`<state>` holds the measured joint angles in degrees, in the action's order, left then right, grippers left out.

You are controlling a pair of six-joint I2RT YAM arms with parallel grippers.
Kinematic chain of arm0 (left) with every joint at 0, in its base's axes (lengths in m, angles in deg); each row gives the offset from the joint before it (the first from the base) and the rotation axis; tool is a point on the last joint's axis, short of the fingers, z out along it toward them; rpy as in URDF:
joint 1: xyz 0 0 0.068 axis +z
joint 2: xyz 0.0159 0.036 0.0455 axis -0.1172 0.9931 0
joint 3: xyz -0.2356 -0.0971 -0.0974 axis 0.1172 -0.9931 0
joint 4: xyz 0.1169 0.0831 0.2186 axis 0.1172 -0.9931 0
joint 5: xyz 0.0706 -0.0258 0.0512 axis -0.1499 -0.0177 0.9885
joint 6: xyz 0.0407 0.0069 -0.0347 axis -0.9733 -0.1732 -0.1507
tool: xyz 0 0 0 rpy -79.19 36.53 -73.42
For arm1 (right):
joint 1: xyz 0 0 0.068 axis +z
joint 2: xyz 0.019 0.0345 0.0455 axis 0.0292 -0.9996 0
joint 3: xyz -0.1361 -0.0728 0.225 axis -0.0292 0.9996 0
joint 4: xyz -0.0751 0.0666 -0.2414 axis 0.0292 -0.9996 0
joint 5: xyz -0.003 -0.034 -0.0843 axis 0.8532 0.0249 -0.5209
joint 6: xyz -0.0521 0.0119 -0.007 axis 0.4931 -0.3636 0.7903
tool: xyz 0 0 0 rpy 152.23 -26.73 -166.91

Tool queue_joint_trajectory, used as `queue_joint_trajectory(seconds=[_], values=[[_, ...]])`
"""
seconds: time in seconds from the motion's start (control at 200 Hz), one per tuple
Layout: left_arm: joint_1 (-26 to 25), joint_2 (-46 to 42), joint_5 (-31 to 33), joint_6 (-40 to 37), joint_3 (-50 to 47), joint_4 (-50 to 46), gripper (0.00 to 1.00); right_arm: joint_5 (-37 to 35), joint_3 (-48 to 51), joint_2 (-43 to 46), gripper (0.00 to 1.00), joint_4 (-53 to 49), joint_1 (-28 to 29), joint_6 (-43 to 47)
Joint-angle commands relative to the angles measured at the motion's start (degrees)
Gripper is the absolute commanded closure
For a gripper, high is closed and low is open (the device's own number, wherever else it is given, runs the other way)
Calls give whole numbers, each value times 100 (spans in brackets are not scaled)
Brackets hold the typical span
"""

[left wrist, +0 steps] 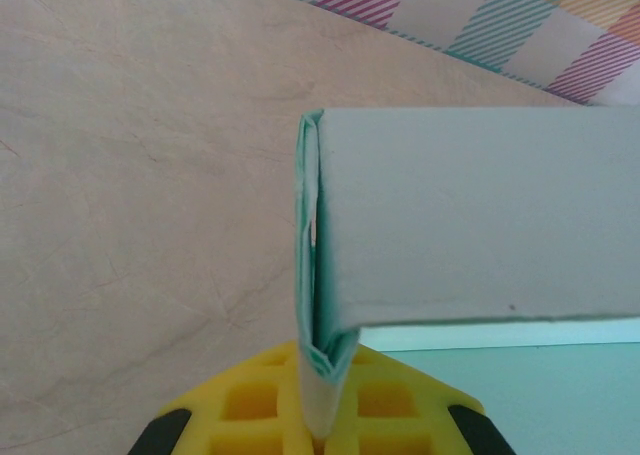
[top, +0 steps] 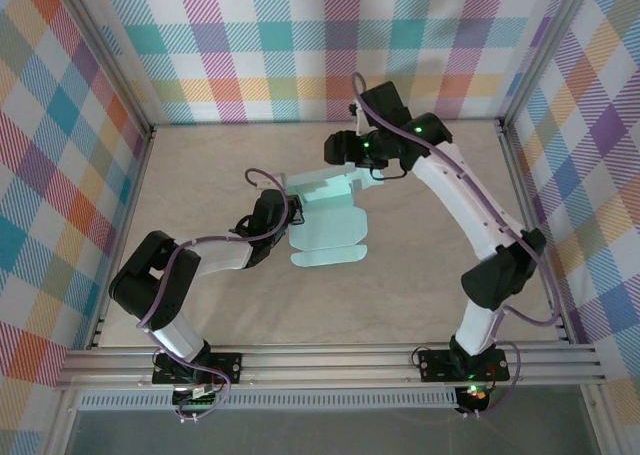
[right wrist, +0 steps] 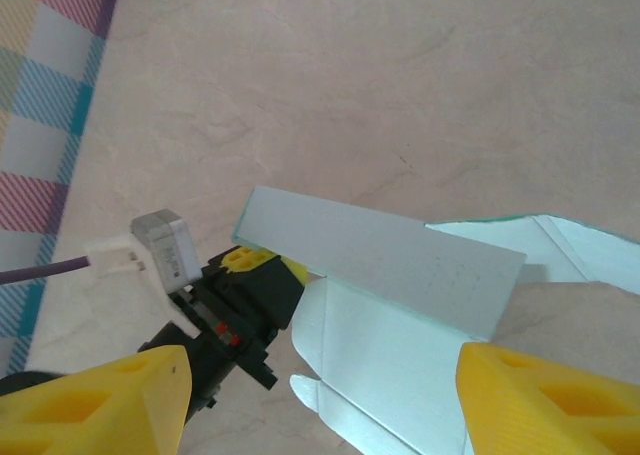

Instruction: Fold the paper box

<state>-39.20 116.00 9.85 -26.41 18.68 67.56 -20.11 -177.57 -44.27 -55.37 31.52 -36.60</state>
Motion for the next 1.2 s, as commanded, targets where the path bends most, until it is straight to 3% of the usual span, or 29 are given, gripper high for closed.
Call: queue_joint_trajectory(seconds=[0.0, 0.48, 0.8, 1.05, 1.195], values=[[12, -13, 98, -64, 87, 20, 100, -255, -321, -455, 31, -565, 21, 196], [12, -71, -16, -190, 67, 54, 100, 248, -312, -1022, 44, -453, 21, 66], [12, -100, 28, -191, 35, 37, 100, 529, -345, -1184, 66, -345, 21, -187], [12, -147, 2, -198, 3, 48, 100, 561, -366, -1288, 62, -408, 21, -310], [12, -162, 10, -201, -1, 37, 100, 635, -331, -1251, 73, -319, 29, -357]])
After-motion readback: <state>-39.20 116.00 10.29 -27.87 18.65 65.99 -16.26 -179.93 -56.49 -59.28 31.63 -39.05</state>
